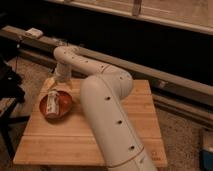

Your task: Place the bottle in the ceramic bowl

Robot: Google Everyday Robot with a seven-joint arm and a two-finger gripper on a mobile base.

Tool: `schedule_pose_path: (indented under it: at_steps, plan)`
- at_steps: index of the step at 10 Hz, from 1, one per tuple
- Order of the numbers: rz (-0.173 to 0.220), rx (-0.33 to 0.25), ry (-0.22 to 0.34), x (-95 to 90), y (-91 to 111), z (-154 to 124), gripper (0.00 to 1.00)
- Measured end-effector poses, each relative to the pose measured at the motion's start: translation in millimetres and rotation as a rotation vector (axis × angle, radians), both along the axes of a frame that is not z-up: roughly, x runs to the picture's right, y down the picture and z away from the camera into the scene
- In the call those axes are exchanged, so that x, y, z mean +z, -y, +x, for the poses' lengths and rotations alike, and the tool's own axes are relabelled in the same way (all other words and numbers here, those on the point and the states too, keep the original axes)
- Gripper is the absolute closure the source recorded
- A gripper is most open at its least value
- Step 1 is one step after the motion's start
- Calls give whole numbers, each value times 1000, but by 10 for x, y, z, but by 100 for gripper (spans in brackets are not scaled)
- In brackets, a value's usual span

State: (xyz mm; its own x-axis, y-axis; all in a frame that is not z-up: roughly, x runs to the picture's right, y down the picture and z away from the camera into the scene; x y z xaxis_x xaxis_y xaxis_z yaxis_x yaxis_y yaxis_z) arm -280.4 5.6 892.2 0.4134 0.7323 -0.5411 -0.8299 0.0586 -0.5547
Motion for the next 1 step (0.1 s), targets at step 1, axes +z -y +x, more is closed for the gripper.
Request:
schedule_pose_path:
  at_steps: [1]
  plan:
    - [0, 0, 0, 0, 0, 1, 20]
